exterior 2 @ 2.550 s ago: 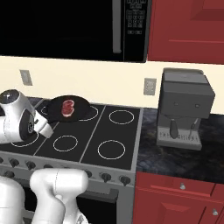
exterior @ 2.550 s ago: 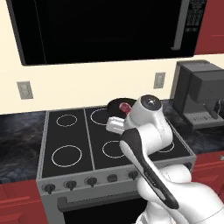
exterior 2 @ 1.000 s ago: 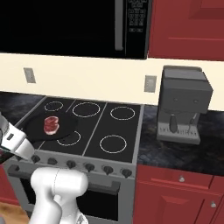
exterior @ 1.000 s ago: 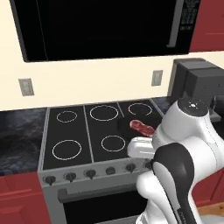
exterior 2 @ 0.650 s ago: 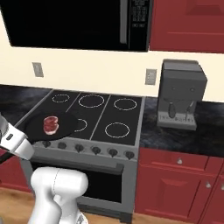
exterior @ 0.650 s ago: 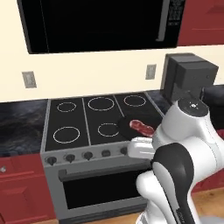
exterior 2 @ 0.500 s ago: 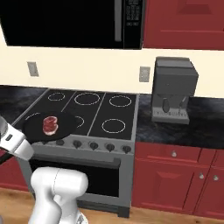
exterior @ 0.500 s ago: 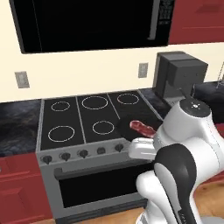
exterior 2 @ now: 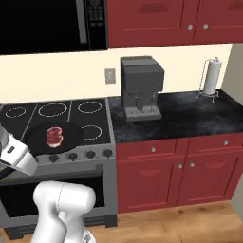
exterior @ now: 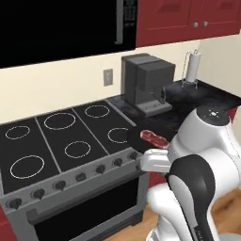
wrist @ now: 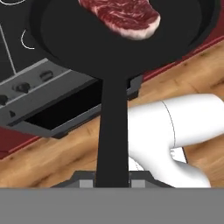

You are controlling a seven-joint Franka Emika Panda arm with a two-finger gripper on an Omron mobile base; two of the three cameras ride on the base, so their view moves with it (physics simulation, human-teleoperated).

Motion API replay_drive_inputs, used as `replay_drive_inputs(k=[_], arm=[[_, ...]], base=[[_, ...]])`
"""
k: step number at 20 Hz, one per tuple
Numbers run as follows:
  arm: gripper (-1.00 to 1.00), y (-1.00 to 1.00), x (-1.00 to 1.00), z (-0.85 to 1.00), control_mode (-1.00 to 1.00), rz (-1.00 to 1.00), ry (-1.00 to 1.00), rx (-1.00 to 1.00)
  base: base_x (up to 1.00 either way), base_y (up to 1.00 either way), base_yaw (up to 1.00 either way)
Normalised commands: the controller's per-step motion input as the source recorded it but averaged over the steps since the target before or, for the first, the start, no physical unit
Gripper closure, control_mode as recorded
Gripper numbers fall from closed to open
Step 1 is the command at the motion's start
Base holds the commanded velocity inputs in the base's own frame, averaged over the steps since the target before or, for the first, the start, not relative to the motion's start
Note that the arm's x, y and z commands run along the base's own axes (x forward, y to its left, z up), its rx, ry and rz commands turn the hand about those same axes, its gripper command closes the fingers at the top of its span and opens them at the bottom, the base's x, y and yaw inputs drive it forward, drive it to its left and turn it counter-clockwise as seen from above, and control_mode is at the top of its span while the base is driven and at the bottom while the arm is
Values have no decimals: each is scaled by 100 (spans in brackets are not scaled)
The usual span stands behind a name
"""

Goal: Pick up the pan with the steak in it and place it on the dining table. Then place the steak on the plate.

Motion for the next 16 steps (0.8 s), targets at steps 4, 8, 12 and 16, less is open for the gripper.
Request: replay_drive_inputs(k=[4,8,12,16], arm=[[100,0,0,0,100,0,0,0],[100,0,0,0,100,0,0,0],[100,0,0,0,100,0,0,0],[100,0,0,0,100,0,0,0]], base=[[0,0,-50],[0,0,-50],[0,0,-50],[0,0,-50]])
